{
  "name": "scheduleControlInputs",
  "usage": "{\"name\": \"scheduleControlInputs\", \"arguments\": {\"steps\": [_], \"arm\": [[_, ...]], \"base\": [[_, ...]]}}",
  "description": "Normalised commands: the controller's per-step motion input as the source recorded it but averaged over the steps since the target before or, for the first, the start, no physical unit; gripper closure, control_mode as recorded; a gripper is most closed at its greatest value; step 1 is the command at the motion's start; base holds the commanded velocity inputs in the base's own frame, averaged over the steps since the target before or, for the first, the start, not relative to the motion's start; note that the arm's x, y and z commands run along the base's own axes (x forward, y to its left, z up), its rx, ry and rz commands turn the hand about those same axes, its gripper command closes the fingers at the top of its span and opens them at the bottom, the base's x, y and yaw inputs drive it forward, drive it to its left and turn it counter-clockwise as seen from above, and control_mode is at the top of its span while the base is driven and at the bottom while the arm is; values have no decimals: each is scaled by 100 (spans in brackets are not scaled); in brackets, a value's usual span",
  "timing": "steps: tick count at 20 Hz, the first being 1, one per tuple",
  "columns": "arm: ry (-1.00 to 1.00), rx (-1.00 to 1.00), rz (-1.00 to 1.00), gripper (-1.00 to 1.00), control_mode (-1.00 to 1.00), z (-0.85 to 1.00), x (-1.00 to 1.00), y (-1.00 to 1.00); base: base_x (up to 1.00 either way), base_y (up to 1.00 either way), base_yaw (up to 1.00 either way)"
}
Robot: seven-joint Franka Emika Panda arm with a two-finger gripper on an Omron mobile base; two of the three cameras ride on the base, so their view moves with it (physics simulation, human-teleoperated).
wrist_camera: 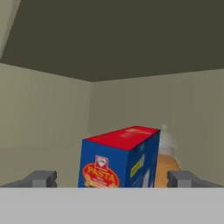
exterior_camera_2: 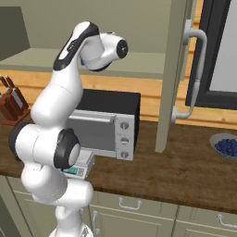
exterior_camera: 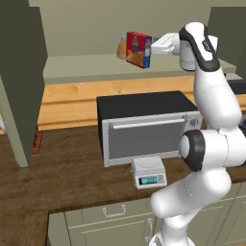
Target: Pick the boxed food and place it on the digital scale for weighing, and close the cabinet.
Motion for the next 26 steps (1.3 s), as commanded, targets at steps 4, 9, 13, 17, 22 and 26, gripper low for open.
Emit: {"name": "scheduleControlInputs", "arguments": {"steps": [4, 9, 13, 17, 22, 26], "arm": [[0, 1, 0, -100, -100, -3, -17, 30], [4, 3, 0, -100, -100, 0, 14, 22], [23, 2, 0, -100, -100, 0, 38, -14], [12, 0, 0, -100, -100, 0, 47, 0], [3, 0, 0, 100, -100, -10, 61, 13], [0, 0, 0, 100, -100, -22, 9, 13]], "base": [[0, 0, 0], [0, 0, 0], [0, 0, 0], [0, 0, 0], [0, 0, 0], [0, 0, 0]]}}
